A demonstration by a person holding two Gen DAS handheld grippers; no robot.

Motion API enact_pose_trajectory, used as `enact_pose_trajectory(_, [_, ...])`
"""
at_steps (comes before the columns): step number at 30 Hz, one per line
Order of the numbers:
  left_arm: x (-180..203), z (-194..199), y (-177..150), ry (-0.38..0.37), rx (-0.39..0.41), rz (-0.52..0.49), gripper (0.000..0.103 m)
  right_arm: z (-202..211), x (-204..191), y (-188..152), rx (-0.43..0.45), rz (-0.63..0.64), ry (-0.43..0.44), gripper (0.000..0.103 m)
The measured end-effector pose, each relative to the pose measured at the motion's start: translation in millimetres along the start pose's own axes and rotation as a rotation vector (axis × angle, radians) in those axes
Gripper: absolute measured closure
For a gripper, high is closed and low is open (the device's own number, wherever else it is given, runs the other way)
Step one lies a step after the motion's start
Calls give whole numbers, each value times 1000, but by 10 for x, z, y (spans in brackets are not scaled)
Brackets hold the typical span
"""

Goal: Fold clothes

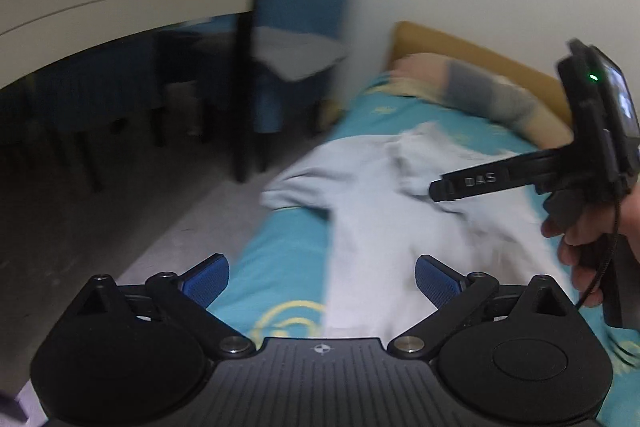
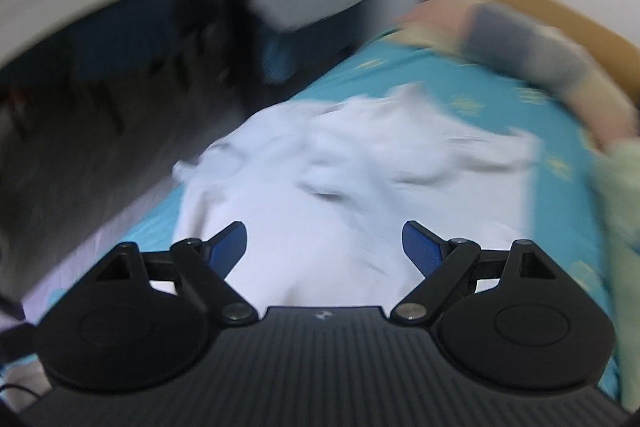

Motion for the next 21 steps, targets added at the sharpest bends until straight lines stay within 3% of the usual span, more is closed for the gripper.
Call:
enact_pose_trajectory(4, [-249,-280,17,64,-25,88,3,-820,-660,165,-56,106,112,17])
enact_pose_trajectory(9, [-558,-496,6,154,-37,225,3,-1466,-1376,257,-63,338,195,17])
enact_pose_trajectory(11, [-617,-539,-12,173,-39,256,3,-1699,-1544,210,-93,417,191,30])
enact_pose_trajectory(13, [-624,-575,-5,179,-40,257,3,-1850,-1568,172,-109,431,172,34])
enact_pose_trajectory(14, [-617,-576,-2,179,-36,254,3,-1839,-1526,187,-87,409,164,42])
enact_pose_trajectory(15, [-606,-567,5,179,-30,249,3,-1827,-1484,202,-65,387,155,52])
enact_pose_trajectory(16, [-595,-558,12,178,-23,243,3,-1815,-1441,217,-43,364,147,83])
enact_pose_trajectory(17, [-581,-548,17,178,-16,237,3,-1795,-1395,236,-17,341,137,95])
enact_pose_trajectory(21, [-447,-484,30,164,15,199,3,-1252,-991,464,259,197,18,97])
Point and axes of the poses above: each gripper's, at about its wrist camera, not at the fingertips, and z roughly against the way its jaws point, x to its right, y to its top, the point moved 7 cm from there along -z, roughly the way its jaws point, and after that the axes turned 6 degrees about x, right-handed, at the moved point
